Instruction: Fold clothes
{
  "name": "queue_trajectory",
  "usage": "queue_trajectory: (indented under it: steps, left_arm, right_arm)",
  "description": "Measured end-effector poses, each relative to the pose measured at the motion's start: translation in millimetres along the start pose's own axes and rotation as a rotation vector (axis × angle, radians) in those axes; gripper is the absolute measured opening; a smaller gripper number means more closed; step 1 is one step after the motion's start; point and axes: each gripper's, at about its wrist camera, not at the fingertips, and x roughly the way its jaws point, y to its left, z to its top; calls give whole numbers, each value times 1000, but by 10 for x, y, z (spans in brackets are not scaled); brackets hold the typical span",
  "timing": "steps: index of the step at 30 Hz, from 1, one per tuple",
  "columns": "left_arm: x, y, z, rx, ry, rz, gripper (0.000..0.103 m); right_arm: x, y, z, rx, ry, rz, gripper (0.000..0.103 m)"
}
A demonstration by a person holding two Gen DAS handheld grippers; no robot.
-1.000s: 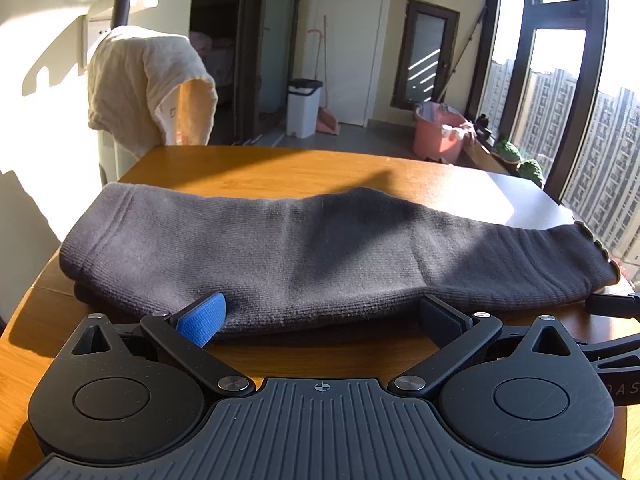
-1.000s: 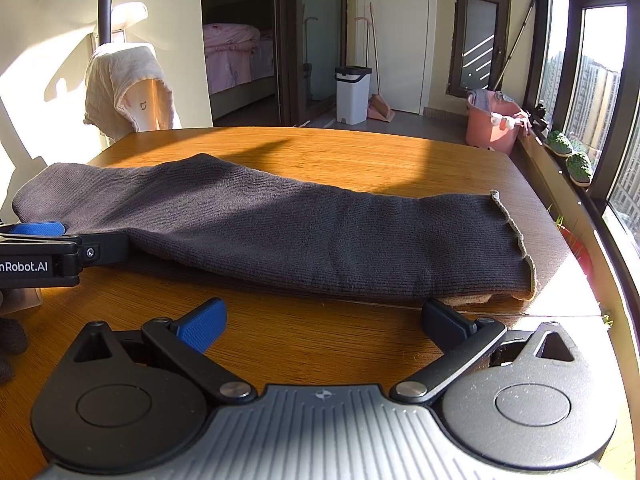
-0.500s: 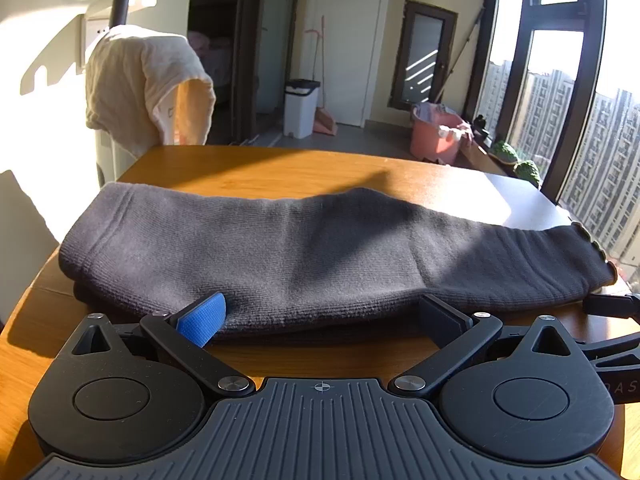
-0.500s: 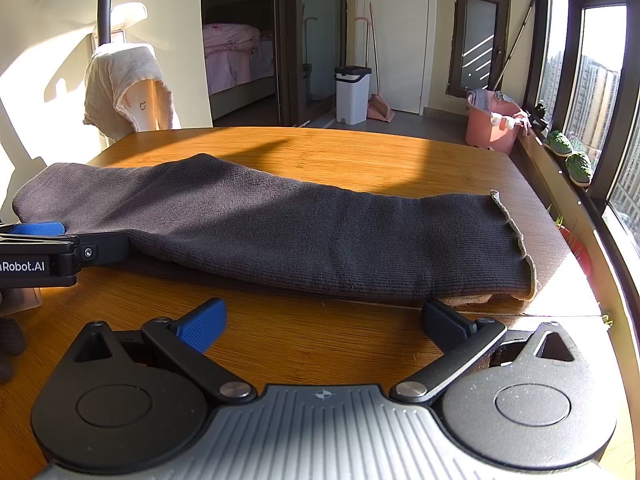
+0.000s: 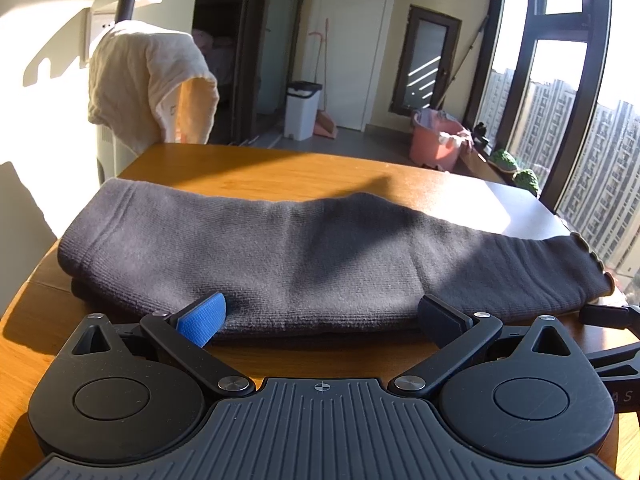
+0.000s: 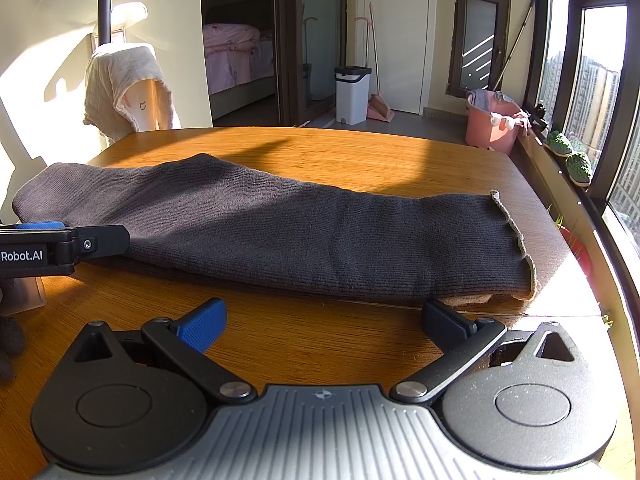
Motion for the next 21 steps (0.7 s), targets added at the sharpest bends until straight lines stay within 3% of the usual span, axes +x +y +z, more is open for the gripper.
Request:
queue_trajectory:
  steps: [21]
  left_arm:
    - [117,-153,29,81,34,91,103]
  right_arm:
    - [0,-50,37,-1,21,12,103]
